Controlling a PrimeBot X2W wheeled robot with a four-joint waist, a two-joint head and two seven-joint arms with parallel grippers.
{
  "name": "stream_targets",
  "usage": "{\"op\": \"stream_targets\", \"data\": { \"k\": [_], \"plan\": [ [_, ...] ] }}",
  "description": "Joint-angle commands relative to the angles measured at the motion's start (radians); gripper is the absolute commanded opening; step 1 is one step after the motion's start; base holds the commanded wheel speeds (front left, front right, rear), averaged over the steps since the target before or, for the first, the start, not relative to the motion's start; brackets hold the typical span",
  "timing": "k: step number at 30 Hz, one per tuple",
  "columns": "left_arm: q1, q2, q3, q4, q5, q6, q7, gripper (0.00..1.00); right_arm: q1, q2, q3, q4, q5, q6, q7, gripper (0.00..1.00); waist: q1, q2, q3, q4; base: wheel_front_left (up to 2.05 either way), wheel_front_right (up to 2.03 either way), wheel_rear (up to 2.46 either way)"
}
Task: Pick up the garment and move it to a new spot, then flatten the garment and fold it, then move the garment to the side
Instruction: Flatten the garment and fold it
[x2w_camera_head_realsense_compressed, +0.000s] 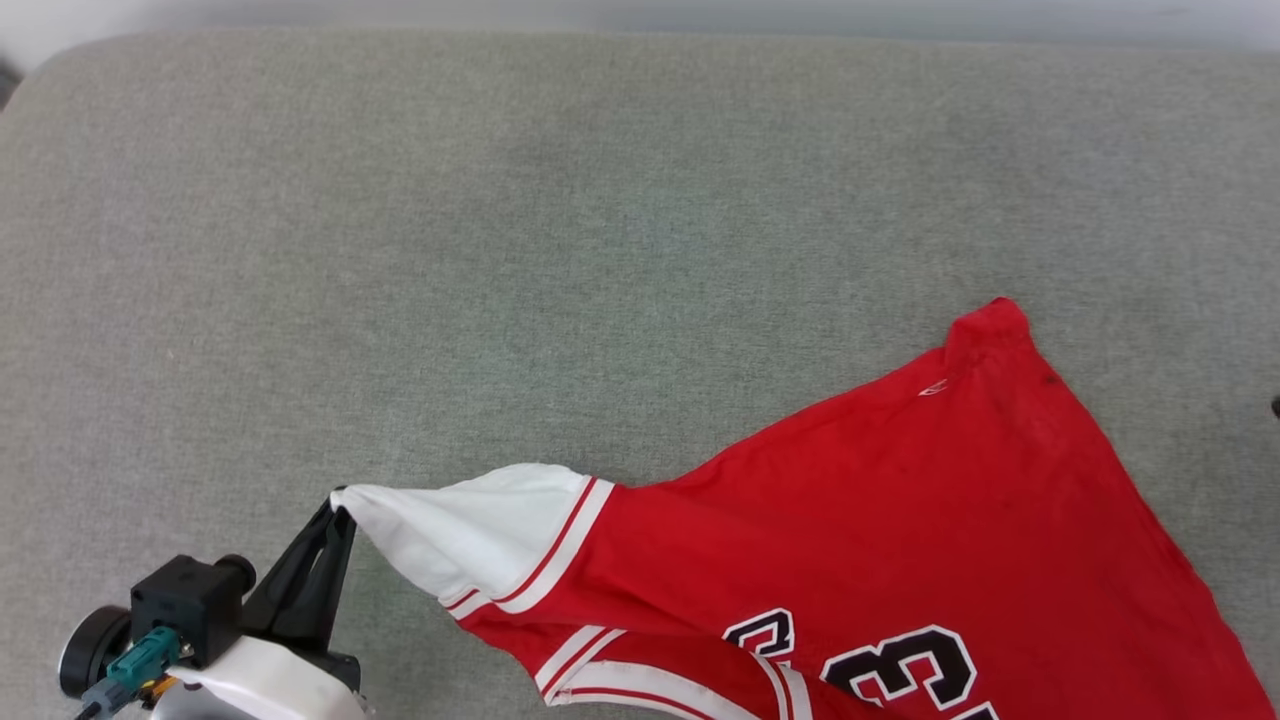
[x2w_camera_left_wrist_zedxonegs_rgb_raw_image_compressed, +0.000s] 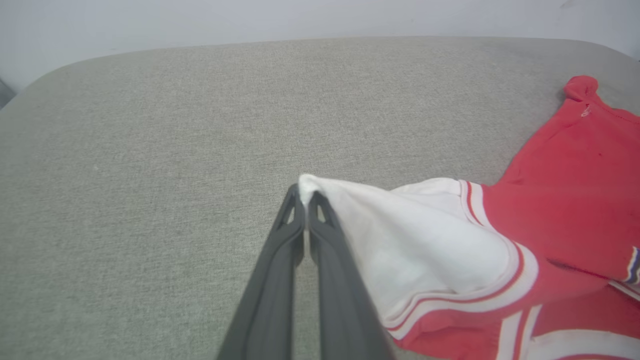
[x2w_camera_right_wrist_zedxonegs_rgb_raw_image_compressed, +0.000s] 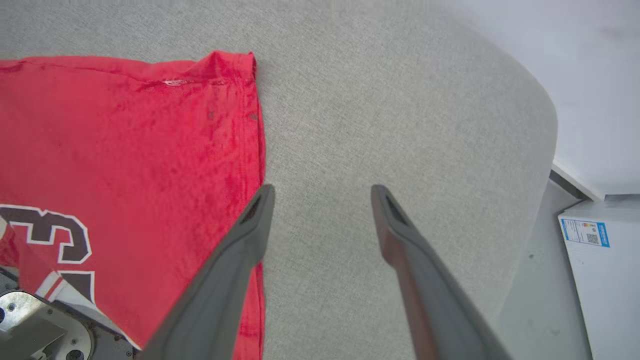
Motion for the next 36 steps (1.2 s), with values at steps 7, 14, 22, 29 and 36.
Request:
{"op": "stream_targets", "data": {
  "k": [7, 14, 22, 29, 36],
  "plan": [
    [-0.061, -0.016, -0.008, 0.005, 0.026, -0.018, 0.0, 0.0, -0.326, 0.041, 0.238, 0.104, -0.035, -0.001, 0.167, 1.0, 0.0, 0.0, 0.082, 0.055, 0.0, 0.0, 0.0],
    [-0.116, -0.04, -0.022, 0.022, 0.044, -0.042, 0.001, 0.0, -0.53, 0.167, 0.408, 0.308, -0.12, -0.001, 0.225, 1.0, 0.0, 0.0, 0.152, 0.096, 0.0, 0.0, 0.0],
    [-0.156, -0.063, -0.036, 0.045, 0.057, -0.067, 0.0, 0.0, -0.539, 0.244, 0.552, 0.481, -0.163, -0.001, 0.161, 1.0, 0.0, 0.0, 0.199, 0.113, 0.0, 0.0, 0.0],
    [-0.169, -0.071, -0.051, 0.075, 0.062, -0.075, 0.005, 0.0, -0.529, 0.24, 0.64, 0.514, -0.124, 0.001, 0.066, 0.0, 0.0, 0.0, 0.163, 0.093, 0.0, 0.0, 0.0],
    [-0.172, -0.055, -0.046, 0.088, 0.077, -0.055, 0.01, 0.0, -0.604, 0.17, 0.654, 0.404, -0.101, -0.001, -0.113, 0.0, 0.0, 0.0, 0.048, 0.057, 0.0, 0.0, 0.0]
  ]
}}
